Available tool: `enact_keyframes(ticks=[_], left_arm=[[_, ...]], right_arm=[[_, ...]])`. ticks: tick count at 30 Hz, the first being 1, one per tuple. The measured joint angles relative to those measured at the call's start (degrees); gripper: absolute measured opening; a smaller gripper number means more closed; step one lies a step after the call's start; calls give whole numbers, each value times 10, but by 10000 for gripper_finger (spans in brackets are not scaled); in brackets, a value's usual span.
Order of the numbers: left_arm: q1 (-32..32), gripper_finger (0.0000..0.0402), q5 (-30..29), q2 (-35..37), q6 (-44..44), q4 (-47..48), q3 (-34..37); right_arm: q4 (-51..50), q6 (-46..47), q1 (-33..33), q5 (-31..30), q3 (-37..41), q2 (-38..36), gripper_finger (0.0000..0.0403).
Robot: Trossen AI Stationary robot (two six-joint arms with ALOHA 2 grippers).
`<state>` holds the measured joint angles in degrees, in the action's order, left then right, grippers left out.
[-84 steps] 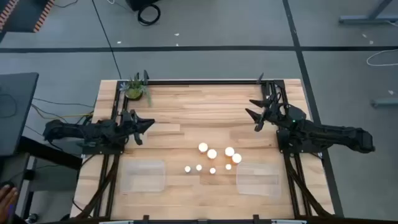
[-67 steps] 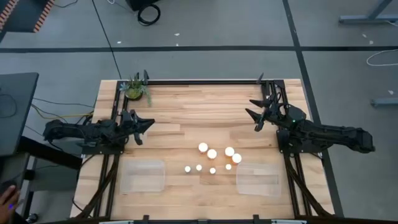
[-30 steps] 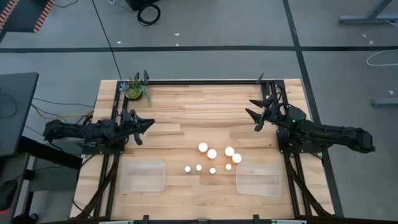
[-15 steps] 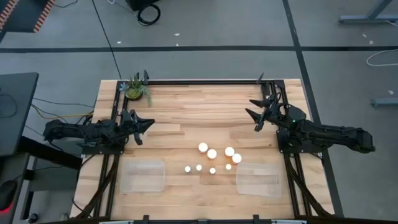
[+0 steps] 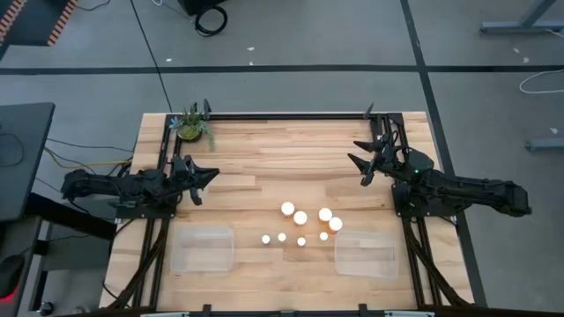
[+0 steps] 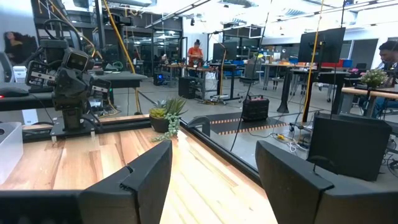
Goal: Pick and place medicine bottles into bin by pill shape (circle, oval)
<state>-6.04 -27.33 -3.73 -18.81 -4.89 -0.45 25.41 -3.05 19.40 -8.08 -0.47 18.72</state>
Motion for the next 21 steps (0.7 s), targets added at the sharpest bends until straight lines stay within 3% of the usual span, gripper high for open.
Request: enact_keyframes(ticks=[21], left_arm=[[0, 30, 0, 0, 0, 0, 0]], right_arm=[[0, 0, 0, 0, 0, 0, 239]])
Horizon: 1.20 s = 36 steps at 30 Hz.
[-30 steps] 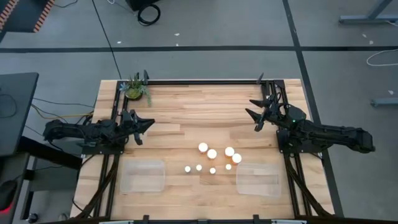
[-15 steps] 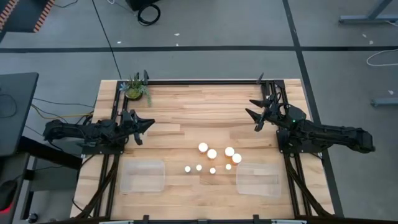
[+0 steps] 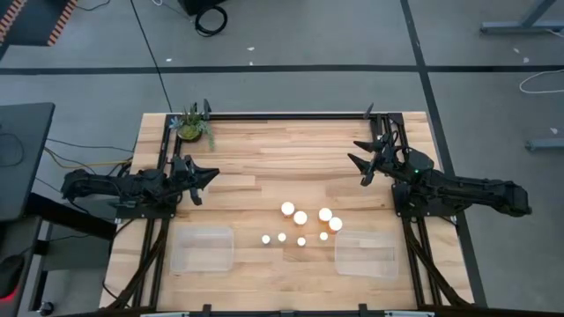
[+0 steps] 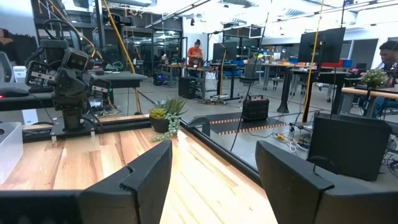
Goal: Pick and place medicine bottles into bin by pill shape (circle, oval)
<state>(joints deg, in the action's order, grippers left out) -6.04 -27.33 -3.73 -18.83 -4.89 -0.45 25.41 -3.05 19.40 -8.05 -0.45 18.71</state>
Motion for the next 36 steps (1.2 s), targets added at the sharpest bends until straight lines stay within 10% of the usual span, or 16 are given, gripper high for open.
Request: enact_keyframes(ticks=[36], left_arm=[[0, 30, 2, 0, -45, -33, 0]], right_arm=[[0, 0, 0, 0, 0, 0, 239]])
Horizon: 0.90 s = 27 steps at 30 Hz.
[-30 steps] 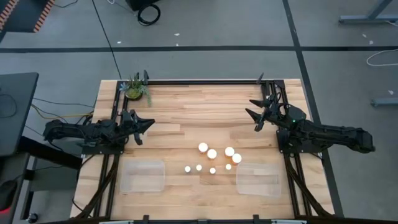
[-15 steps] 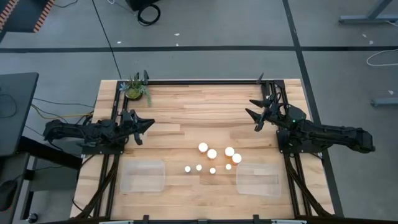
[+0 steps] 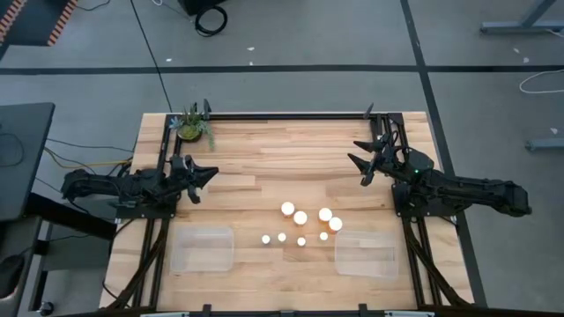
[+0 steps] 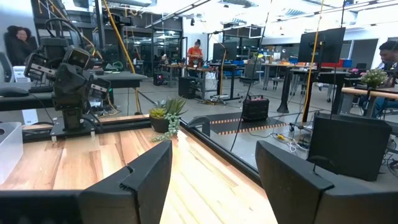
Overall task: Pick and place medicine bottles into bin by pill shape (circle, oval)
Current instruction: Put the small blue pill bottle into the left transparent bin
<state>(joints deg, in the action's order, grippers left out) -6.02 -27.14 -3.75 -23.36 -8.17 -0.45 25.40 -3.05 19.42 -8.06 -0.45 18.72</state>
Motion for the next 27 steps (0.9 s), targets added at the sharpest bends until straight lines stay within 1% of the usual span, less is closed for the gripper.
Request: enact_keyframes(ticks=[4, 11, 12, 16, 23, 27], left_arm=[[0, 24, 0, 0, 0, 0, 0], [0, 28, 1, 0, 0, -13, 0], [0, 28, 7, 0, 0, -13, 0], [0, 19, 64, -15, 15, -12, 0], [0, 12, 114, -81, 15, -21, -2], [-4, 20, 135, -141, 15, -20, -30]], right_arm=[[0, 0, 0, 0, 0, 0, 239], [0, 0, 0, 0, 0, 0, 239], [0, 0, 0, 0, 0, 0, 239], [0, 0, 0, 0, 0, 0, 239], [0, 0, 0, 0, 0, 0, 239], [0, 0, 0, 0, 0, 0, 239]])
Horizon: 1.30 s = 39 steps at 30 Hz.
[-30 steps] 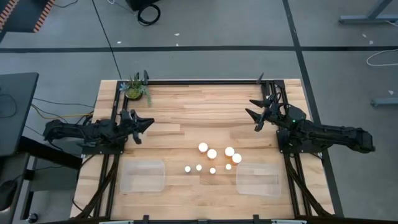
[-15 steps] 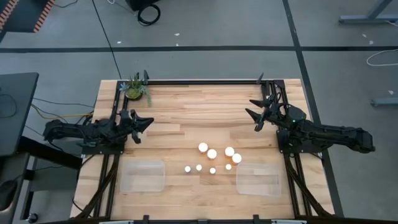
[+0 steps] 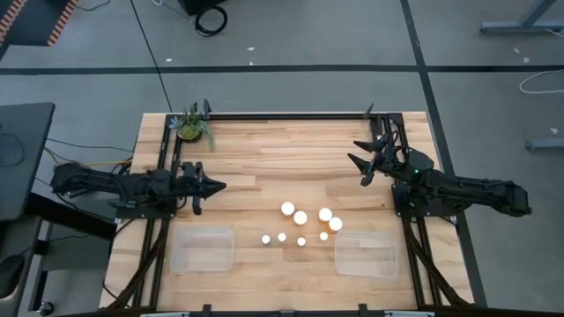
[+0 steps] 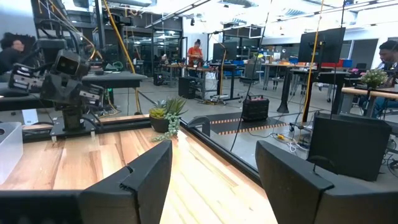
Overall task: Pick and place medicine bottles into bin by pill shape (circle, oval)
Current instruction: Put the small blue pill bottle into the left transparent bin
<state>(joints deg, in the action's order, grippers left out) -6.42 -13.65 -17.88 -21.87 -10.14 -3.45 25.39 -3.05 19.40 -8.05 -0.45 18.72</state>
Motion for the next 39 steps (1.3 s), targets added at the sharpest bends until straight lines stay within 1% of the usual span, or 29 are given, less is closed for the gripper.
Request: enact_keyframes(ticks=[8, 16, 24, 31, 39], left_arm=[[-24, 41, 0, -142, 5, 3, -68], [-46, 52, 0, -280, -25, 11, -129], [-74, 53, 0, -426, -12, 21, -237], [-80, 53, 4, -513, -53, 131, -332], [-88, 53, 35, -579, -107, 157, -402]], right_arm=[[0, 0, 0, 0, 0, 0, 239], [0, 0, 0, 0, 0, 0, 239], [0, 0, 0, 0, 0, 0, 239], [0, 0, 0, 0, 0, 0, 239], [0, 0, 0, 0, 0, 0, 239]])
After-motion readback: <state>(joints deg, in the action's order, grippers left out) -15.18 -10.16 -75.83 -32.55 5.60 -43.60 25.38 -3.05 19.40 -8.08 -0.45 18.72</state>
